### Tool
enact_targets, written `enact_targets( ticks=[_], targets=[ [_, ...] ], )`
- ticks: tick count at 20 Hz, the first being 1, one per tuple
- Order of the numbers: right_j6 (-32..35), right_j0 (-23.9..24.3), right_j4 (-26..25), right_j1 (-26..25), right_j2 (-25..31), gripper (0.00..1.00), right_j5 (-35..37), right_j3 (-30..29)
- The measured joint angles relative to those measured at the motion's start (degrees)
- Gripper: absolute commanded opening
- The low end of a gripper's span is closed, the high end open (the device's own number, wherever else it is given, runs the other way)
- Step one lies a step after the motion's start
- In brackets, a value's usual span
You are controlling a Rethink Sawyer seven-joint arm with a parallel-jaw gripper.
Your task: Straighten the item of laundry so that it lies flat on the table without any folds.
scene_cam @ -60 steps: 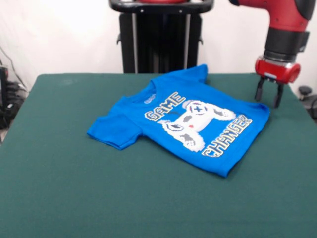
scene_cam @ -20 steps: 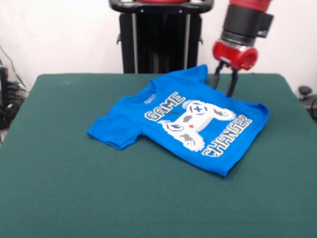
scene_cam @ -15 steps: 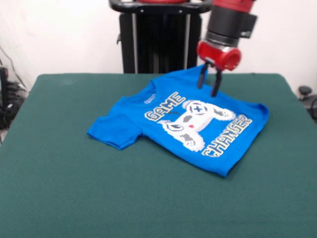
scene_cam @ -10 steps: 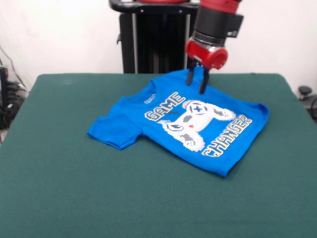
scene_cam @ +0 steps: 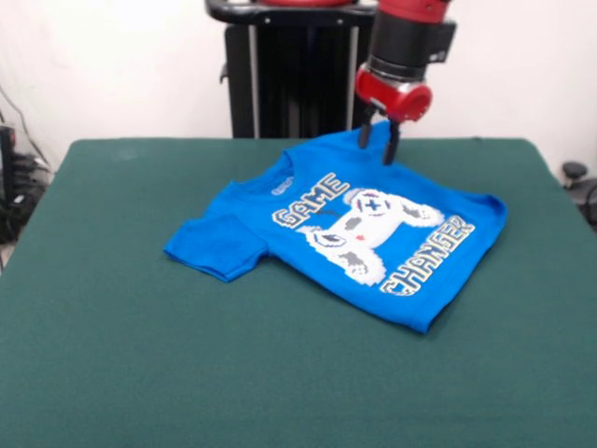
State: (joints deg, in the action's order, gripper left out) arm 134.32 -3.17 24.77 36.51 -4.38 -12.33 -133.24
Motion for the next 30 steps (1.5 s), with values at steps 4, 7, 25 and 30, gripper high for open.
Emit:
enact_targets(
  ticks=[4,7,25,30],
  targets=[
    [0.00,0.61,-1.06,-0.12,1.59,1.00,0.00,-1.25],
    [0.00,1.12,-1.98,-0.92,2.29,1.00,-0.38,-1.78],
    [0.00,2.35,-5.15,-7.52,2.36,1.00,-6.79,-3.96],
    [0.00,2.36,-5.20,-8.54,2.37,1.00,-7.21,-4.61]
  ],
)
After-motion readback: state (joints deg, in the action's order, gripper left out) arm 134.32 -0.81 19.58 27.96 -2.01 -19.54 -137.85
